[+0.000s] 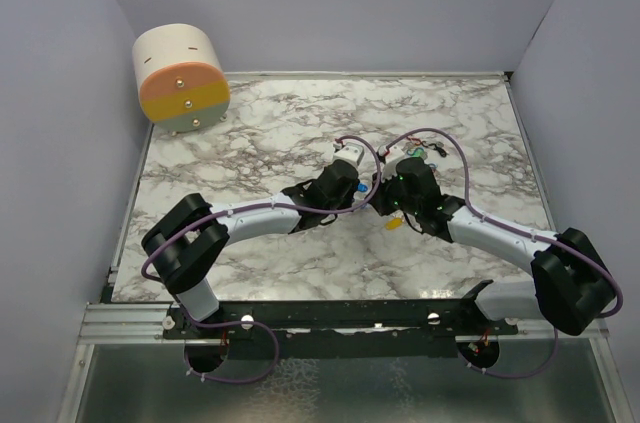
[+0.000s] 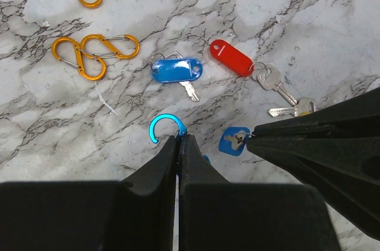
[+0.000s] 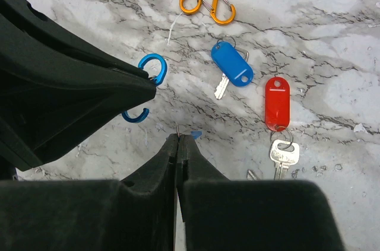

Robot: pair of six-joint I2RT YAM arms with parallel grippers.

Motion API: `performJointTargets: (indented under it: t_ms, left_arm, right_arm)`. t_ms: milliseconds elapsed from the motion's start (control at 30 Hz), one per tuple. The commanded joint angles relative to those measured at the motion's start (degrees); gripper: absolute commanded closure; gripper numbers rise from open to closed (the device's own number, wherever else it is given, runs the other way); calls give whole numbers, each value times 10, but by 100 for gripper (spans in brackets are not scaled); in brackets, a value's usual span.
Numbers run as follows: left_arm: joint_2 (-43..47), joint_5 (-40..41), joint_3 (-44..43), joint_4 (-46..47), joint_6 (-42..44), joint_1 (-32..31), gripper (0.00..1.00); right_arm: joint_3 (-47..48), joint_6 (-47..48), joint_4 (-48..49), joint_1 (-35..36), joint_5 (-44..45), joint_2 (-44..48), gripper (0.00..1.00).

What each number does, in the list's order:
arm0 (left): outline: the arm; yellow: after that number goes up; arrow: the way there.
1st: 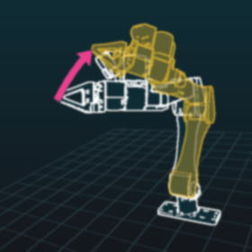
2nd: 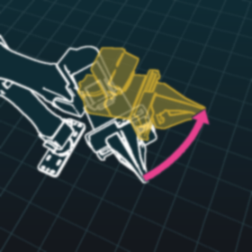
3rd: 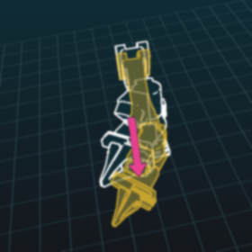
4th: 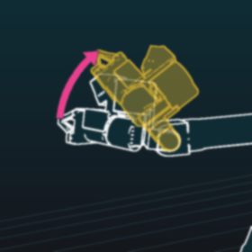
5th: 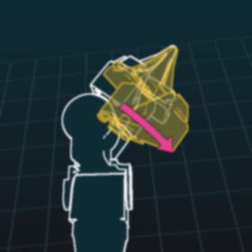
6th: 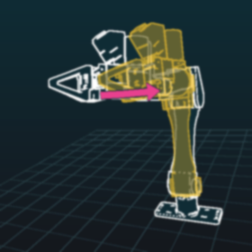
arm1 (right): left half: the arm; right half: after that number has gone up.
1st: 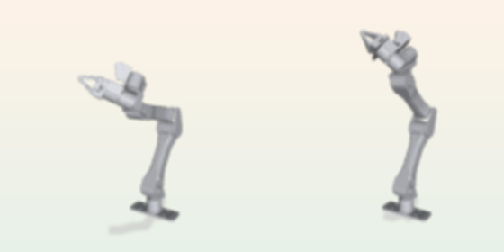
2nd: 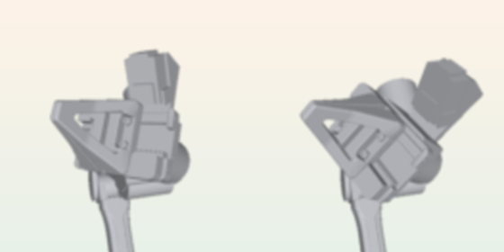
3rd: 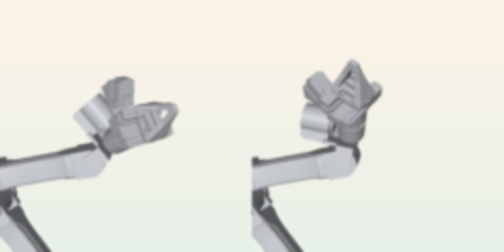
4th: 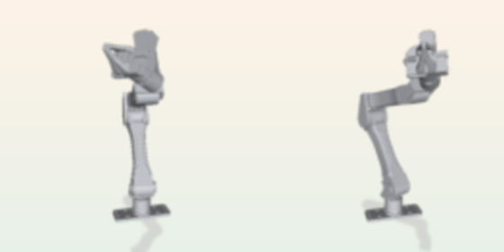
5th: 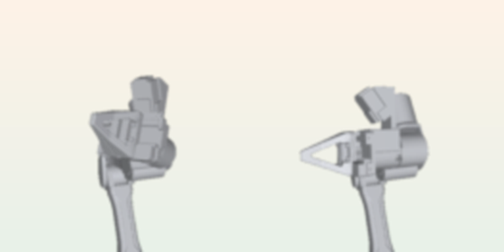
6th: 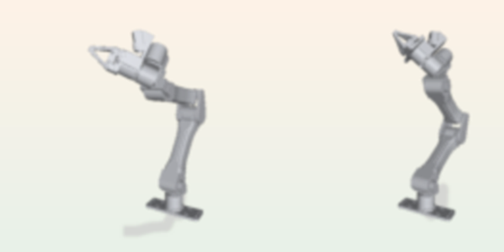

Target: Put the keys on the keyring

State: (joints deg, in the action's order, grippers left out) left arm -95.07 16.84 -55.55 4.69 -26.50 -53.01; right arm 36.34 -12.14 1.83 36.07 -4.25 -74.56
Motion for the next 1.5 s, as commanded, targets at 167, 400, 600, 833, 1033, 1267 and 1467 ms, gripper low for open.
performJointTargets:
  t_ms: [167,400,600,833,1033,1267,1467]
  left_arm:
    - [8,-31,-14,23,-5,-2,100]
    - [5,-37,-17,27,-4,-4,100]
    - [1,-40,-19,29,-3,-5,100]
    - [-4,-45,-24,30,-1,-6,100]
    - [-5,-47,-25,31,-1,-6,100]
    - [-6,-50,-26,31,1,-6,100]
    - [-5,-55,-21,30,1,-6,100]
  right_arm:
    - [-6,12,29,10,-19,-4,99]
    - [-4,13,30,15,-19,-10,99]
    - [-3,14,31,18,-20,-12,99]
    - [0,15,32,23,-20,-15,99]
    - [-1,17,33,25,-20,-13,99]
    - [-1,19,33,26,-15,-10,99]
    - [-4,17,34,27,-7,-5,99]
